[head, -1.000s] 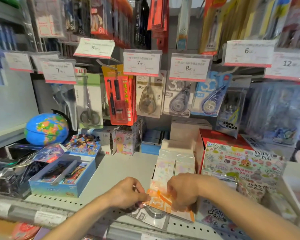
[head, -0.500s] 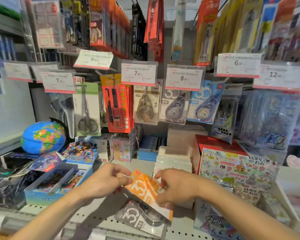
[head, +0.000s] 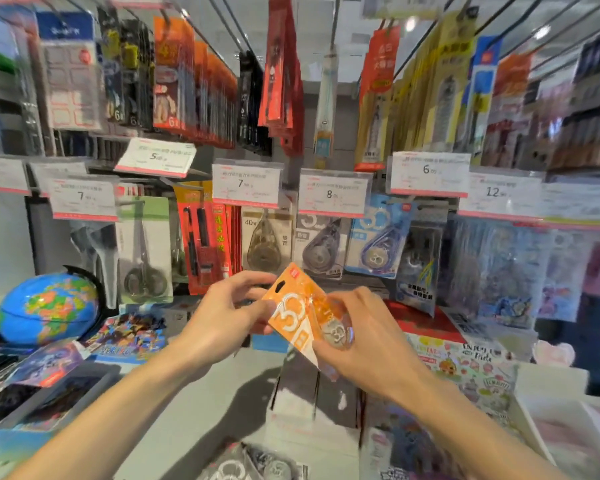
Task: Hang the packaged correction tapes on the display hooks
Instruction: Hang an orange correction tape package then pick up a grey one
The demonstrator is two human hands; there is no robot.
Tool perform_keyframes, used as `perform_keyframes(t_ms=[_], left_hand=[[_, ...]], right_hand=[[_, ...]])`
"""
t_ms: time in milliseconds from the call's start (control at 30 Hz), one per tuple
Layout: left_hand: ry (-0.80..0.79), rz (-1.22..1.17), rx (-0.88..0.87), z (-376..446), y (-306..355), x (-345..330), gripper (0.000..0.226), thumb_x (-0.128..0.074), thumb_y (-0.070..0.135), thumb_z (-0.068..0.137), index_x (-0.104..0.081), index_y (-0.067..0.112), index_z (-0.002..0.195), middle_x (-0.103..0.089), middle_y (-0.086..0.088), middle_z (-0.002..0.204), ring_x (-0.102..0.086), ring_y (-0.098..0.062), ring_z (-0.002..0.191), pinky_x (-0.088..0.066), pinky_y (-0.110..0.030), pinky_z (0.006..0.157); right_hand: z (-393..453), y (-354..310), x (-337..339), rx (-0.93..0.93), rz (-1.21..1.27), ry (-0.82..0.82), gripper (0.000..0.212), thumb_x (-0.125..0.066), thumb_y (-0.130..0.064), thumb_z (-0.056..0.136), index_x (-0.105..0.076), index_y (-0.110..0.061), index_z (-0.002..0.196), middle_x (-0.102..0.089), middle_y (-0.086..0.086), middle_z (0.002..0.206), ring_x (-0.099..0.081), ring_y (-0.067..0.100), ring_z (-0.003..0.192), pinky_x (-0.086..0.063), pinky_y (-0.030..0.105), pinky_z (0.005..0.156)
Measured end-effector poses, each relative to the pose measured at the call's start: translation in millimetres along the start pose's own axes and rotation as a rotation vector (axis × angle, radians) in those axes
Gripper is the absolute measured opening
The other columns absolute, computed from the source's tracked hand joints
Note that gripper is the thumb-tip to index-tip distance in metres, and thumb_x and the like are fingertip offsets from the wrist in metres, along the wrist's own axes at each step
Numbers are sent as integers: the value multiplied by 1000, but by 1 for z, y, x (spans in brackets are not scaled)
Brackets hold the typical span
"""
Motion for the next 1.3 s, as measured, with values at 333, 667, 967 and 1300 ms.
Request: perform_keyframes(t_ms=[333,667,967,1300], left_hand=[[-7,7,-84,-2,35,-93,26,-63,-2,94,-71,16,111,-78,-10,99,-72,-16,77,-56,-21,60],[29,307,-313,-7,75,-159,20,-62,21,99,-67,27,117,-75,7,102,-72,-14,85,-57,-30,72],[346,861,-751,1,123,-121,30,-65,29,95,-55,22,122,-50,6,118,-61,-10,80,-56,-42,66],[354,1067,-971,36,149,-110,25,-59,26,97,-57,17,121,-57,3,133,-66,-19,90,-53,-38,57]], right_hand=[[-48,58,74,0,202,-50,66,-73,-54,75,-28,-51,124,-46,-19,127,-49,0,115,-40,13,87],[-78,107,114,-92,245,89,78,-76,-51,74,-30,-40,137,-44,-21,130,-49,-2,117,-48,24,94],[-67,93,115,-148,248,280,80,-75,-56,77,-23,-40,135,-42,-13,135,-51,7,118,-54,32,87],[-44,77,102,-150,232,363,77,-73,-56,77,-24,-38,133,-38,-11,128,-51,14,118,-53,37,87]])
Point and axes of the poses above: each hand's wrist, its own z-axis towards the middle knuckle, its own x-axis out of the back of the hand, y = z × x, the point moved 4 cm from there along z, towards the middle knuckle
